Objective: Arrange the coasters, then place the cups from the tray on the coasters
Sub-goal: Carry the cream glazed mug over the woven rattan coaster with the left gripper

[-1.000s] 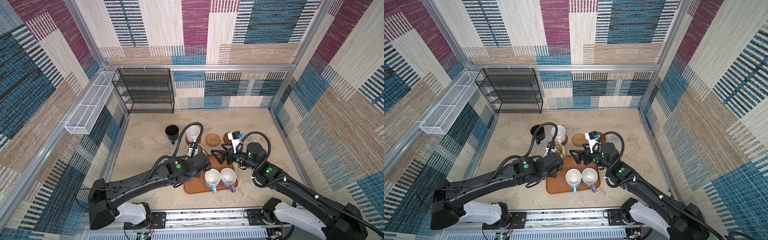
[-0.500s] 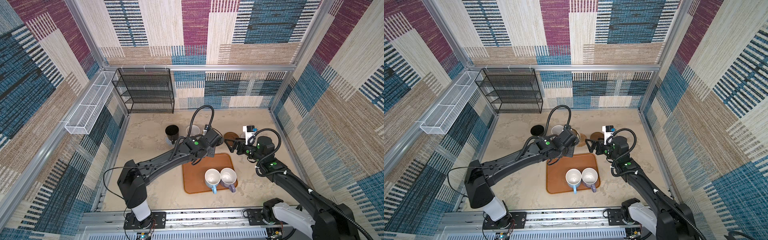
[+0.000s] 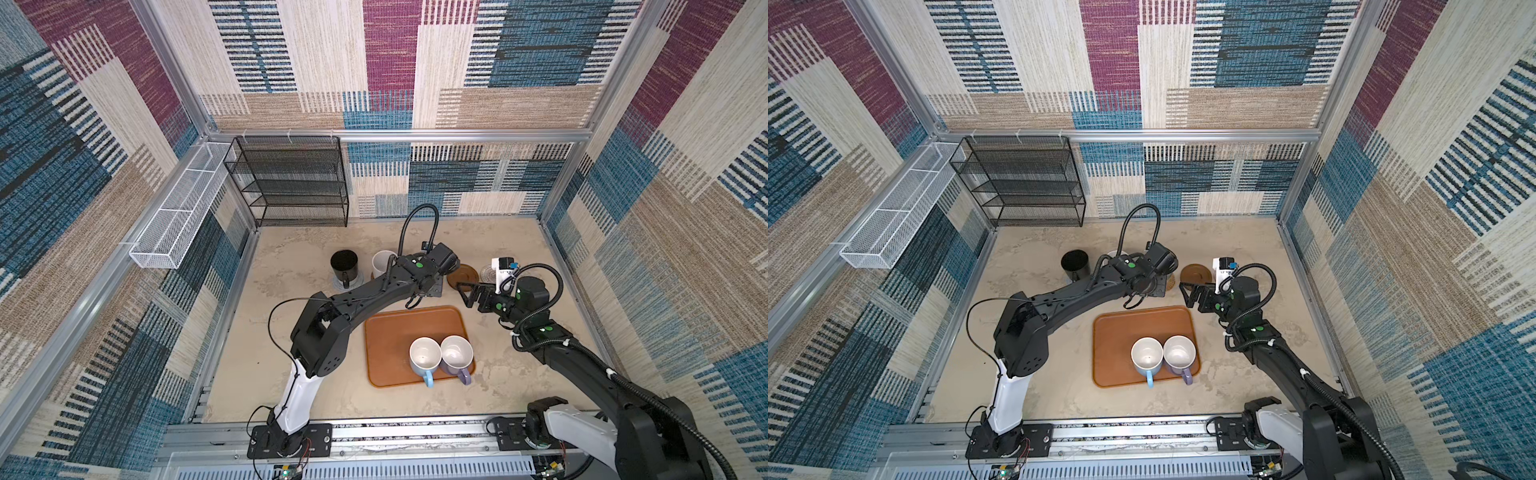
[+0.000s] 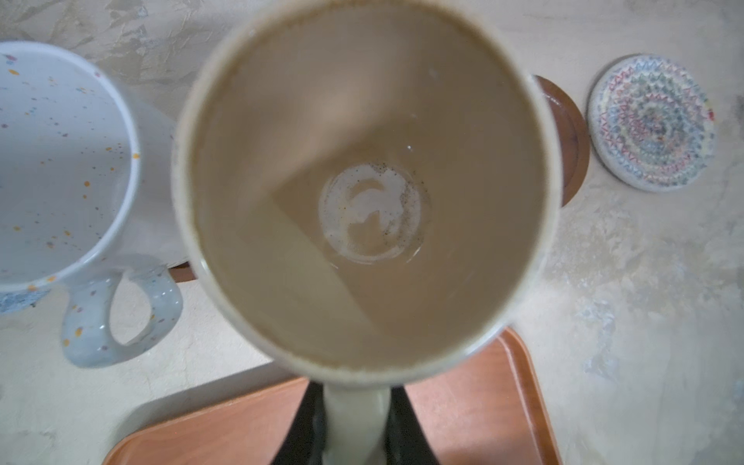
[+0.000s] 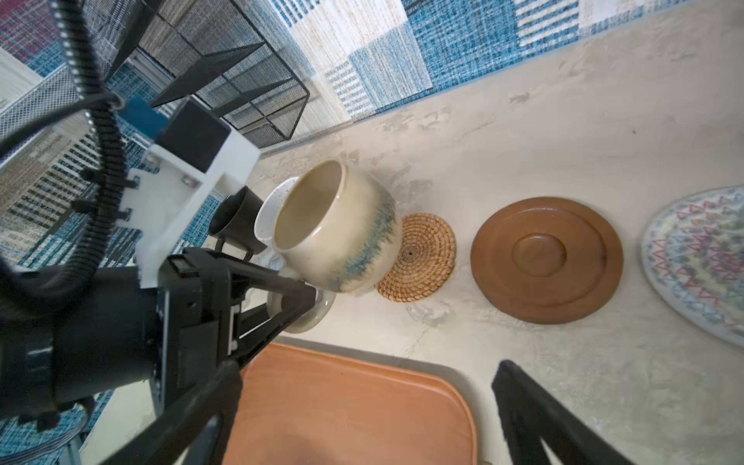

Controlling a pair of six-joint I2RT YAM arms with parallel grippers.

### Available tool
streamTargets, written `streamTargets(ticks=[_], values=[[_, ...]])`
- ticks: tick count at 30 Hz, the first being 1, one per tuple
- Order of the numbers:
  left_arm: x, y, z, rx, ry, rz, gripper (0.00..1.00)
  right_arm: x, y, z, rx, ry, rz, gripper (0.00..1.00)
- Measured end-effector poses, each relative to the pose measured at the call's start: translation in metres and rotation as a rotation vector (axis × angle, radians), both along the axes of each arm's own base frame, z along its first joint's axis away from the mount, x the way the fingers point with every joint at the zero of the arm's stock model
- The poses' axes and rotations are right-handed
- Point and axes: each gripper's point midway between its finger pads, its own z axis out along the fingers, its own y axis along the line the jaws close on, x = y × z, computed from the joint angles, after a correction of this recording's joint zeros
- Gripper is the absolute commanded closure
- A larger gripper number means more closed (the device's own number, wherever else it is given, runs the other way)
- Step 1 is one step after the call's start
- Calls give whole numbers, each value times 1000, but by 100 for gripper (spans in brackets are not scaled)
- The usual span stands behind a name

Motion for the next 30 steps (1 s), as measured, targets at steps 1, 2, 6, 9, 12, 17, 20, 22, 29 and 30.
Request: streamTargets(ticks=[1, 2, 6, 9, 12, 17, 20, 22, 29, 30], values=[[2, -3, -2, -1, 1, 3, 100, 0, -1, -1, -1, 1, -5, 0], [4, -5, -4, -2, 2, 7, 100, 1, -2, -1, -3, 1, -10, 0], [9, -10, -16, 13, 24, 29, 100, 1, -4, -4, -8, 8, -18, 0], [10, -9, -24, 27, 39, 50, 100, 2, -4, -7, -9, 17, -24, 0], [10, -3, -28, 54, 41, 70, 100, 4, -6, -12, -16, 29, -36, 0], [13, -1, -33, 70, 37, 89, 100, 5, -7, -17, -19, 44, -44, 0], [13, -2, -41, 80, 49, 91, 100, 5, -7, -17, -19, 46, -44, 0], [13, -3, -43, 81, 53, 90, 100, 5, -7, -17, -20, 47, -44, 0], [13, -5, -43, 77, 54, 87, 88, 6, -7, -22, -23, 60, -44, 0], [13, -6, -44, 77, 56, 86, 86, 6, -7, -22, -23, 60, -44, 0]])
